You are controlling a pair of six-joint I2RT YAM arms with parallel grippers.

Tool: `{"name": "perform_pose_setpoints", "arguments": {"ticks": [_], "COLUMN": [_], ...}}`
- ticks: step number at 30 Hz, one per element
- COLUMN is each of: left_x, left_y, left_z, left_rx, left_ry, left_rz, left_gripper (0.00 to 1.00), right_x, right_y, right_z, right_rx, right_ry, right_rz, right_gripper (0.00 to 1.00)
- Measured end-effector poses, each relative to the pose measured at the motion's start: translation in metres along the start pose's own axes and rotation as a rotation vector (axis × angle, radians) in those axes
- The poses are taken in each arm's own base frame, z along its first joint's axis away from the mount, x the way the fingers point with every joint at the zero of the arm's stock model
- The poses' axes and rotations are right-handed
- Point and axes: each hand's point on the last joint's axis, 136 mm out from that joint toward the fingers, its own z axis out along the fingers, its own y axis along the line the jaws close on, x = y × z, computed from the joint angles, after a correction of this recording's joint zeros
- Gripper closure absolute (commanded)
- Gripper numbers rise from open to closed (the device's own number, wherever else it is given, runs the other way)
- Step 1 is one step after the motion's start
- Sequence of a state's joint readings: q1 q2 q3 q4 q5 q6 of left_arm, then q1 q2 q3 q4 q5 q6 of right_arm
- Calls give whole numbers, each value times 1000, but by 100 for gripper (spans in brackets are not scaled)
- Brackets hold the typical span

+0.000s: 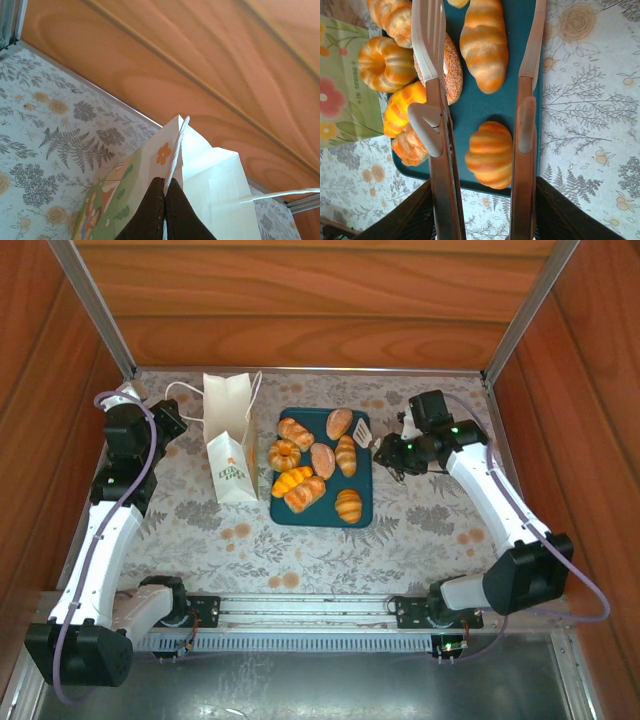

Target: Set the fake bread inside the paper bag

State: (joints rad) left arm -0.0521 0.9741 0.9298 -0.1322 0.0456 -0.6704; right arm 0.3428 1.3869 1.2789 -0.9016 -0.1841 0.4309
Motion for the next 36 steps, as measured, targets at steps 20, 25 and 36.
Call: {"name": "perform_pose_setpoints", "arguments": {"ticks": [20, 25, 36], "left_x": [3, 3, 4], "left_y": [2, 2, 3], "left_z": [1, 1, 1], "left_rx": [-1, 0, -2], "left_ry": [6, 5, 7], "left_rz": [-1, -4, -5], "left_gripper": [100, 100, 100], "right_x": [0, -3, -3], "right_y": [6, 5, 4], "right_z": [58, 66, 89], "right_rx": [105, 121, 136], "right_ry": [115, 119, 159], "right_rz": [-93, -96, -98], "right_gripper": [50, 50, 51]}}
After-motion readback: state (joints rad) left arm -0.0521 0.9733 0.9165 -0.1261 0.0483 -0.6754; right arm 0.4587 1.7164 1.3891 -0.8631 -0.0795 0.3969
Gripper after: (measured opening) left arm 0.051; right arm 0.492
